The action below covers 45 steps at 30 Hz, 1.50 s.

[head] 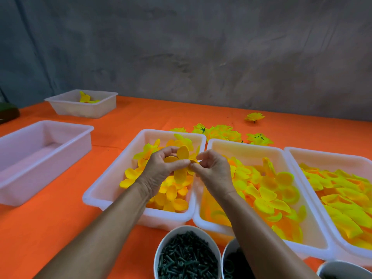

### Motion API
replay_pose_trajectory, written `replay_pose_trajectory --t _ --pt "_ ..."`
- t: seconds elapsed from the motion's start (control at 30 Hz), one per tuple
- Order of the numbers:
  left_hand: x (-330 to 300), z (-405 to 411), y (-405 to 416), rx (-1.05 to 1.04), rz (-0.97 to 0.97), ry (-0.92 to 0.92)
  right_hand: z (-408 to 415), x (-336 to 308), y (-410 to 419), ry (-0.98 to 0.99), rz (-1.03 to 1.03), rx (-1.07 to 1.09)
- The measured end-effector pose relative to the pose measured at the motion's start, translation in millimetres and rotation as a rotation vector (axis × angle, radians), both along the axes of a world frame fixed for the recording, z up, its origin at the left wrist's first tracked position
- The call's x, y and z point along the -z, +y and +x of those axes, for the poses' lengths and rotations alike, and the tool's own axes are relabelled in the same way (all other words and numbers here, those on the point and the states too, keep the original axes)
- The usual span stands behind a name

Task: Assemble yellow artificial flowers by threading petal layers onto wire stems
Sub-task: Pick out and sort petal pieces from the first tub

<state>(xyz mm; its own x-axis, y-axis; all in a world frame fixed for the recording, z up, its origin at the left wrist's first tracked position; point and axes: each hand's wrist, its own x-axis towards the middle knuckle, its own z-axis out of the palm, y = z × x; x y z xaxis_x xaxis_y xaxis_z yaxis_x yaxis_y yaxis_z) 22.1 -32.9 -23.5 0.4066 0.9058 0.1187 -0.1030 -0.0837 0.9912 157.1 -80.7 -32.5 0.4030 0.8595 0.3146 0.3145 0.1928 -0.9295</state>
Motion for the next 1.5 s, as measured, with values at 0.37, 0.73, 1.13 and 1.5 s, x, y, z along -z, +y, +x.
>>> replay_pose_trajectory --t 0.37,0.73,1.13,1.5 --pt "-1.0 -0.5 2.3 -0.176 -0.056 -0.041 2.1 -4.9 -4.3 0.409 -0.009 -0.191" --pt "-7.1 -6.8 4.1 0.033 -0.168 -0.166 0.2 -7.3 -8.5 0.278 0.038 -0.353" --pt "-1.7 1.1 0.0 -0.170 0.047 -0.073 -3.0 -4.3 -4.0 0.204 0.035 -0.208" --pt "0.2 5.0 -3.2 -0.198 0.234 0.072 0.9 -0.6 -2.6 -0.080 -0.022 -0.168"
